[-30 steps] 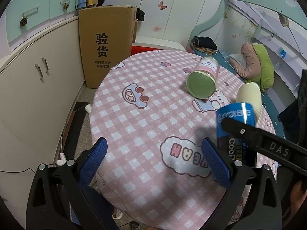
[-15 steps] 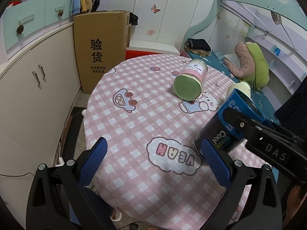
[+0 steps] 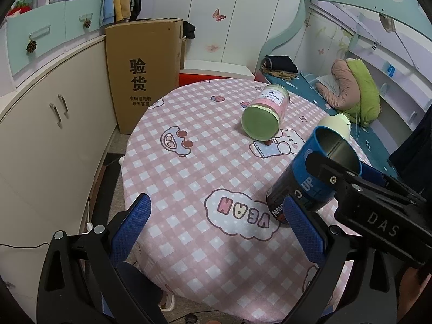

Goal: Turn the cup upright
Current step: 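Rotate the held can upright and lower it onto the table, then open the right gripper and withdraw it from the upright can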

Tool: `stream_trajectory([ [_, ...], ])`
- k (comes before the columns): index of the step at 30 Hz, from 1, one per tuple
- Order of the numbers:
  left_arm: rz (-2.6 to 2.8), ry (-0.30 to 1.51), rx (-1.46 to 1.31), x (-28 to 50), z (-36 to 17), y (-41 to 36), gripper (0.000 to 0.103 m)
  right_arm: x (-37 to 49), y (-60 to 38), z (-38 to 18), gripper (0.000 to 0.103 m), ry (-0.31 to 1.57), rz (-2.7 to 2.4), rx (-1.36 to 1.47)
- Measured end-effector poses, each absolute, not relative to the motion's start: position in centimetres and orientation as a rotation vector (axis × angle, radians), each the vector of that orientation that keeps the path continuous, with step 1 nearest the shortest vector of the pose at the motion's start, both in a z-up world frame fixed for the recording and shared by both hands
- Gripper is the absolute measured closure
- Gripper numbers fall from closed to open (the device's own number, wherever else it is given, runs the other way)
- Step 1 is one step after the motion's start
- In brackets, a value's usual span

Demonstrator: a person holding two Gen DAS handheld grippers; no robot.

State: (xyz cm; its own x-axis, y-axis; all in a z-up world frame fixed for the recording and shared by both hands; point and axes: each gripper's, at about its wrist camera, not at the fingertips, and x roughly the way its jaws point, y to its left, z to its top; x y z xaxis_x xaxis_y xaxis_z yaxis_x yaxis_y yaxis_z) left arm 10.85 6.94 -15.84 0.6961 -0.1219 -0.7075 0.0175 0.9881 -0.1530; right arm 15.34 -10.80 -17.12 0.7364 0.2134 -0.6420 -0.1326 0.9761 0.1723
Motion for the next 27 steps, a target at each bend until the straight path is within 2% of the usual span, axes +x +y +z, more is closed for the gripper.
stream_trajectory([
  [17,-0.093,0.751,-0.12,9.1,-13.9,5.9,0.008,11.9,-12.0,-13.5,0.014,0.624,0.181,0.121],
  [27,-0.054,0.657,-0.089,6.8,-11.0,4.8,0.008,7.6,-14.4,-10.4,0.011,0.517,0.145,0.118],
])
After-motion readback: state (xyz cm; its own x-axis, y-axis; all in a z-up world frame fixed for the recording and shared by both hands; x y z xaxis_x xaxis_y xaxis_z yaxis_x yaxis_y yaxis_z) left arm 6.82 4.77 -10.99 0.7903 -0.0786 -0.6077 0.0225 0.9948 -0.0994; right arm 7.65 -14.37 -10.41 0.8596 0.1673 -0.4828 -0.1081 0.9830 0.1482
